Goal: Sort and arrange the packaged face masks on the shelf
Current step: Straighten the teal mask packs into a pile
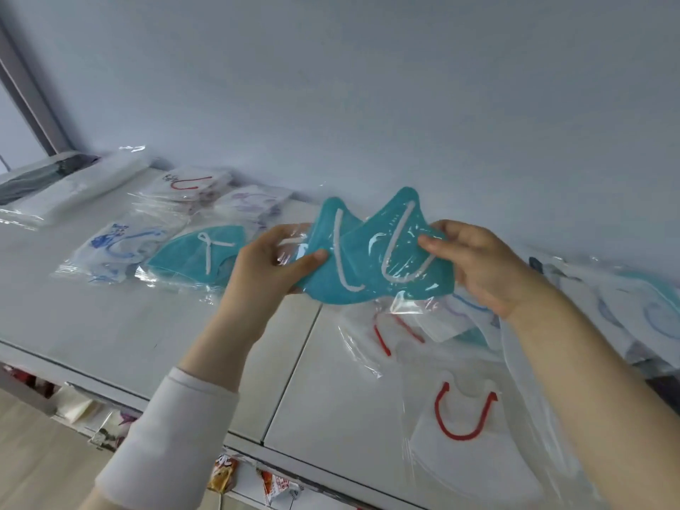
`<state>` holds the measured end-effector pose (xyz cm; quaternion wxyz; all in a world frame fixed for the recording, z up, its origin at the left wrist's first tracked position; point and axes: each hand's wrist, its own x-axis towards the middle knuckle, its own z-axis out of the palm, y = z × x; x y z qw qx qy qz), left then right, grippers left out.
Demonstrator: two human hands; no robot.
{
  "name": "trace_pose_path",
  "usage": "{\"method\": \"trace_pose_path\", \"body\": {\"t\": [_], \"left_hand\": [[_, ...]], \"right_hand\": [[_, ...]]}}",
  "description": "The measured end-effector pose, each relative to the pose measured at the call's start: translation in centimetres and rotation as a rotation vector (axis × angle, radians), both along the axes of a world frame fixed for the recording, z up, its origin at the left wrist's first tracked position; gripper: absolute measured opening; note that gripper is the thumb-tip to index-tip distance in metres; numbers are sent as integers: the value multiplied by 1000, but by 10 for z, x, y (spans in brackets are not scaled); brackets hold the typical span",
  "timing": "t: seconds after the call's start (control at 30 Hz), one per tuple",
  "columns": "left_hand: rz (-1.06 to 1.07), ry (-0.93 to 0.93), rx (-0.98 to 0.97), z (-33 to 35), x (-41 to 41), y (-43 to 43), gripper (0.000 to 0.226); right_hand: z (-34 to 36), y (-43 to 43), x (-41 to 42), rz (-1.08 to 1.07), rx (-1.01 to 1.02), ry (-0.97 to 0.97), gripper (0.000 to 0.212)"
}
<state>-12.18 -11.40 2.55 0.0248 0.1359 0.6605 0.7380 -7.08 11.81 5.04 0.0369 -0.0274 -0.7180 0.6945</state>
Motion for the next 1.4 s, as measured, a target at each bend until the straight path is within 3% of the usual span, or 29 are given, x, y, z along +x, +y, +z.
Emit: {"method": "trace_pose_path", "body": {"t": [0.03,0.13,0.23,0.33,0.43,0.5,0.6,0.7,0.8,0.9,1.13,1.23,1.33,1.4], "left_hand": [[-39,-13,41,2,2,9,20],[-133,-133,302,0,10,30,31],[-159,-114,268,-11,19,50,31],[-44,-132,274,-17,14,54,15],[43,-181,307,-17,-2,34,16],[51,-226,318,-19,-10,20,20],[65,-284,350,-20,-14,11,27],[63,-306,365,-22,-12,8,26],[75,-316,365,-25,-12,3,30],[109,-330,361,-28,-15,-2,32],[84,-343,353,-32,-11,0,19],[61,-345,353,-31,-10,5,18],[37,-340,343,-28,-7,11,18],[25,-343,329,-24,-6,15,18]], "right_hand": [[-4,-8,0,-74,18,-20,8],[-18,-18,-2,-297,31,47,13],[-26,-31,-2,-382,179,94,21],[-22,-26,-10,-306,350,91,23],[-10,16,-25,-310,659,94,25],[-7,45,-38,-296,927,8,32],[-14,58,-61,-66,1254,-191,49],[-25,50,-78,93,1349,-321,58],[-32,48,-87,114,1378,-302,56],[-38,50,-94,91,1255,-285,46],[-4,63,-102,-324,531,-29,12],[10,66,-91,-411,198,-14,10],[23,65,-69,-503,-20,110,25],[33,61,-51,-484,-244,181,23]]}}
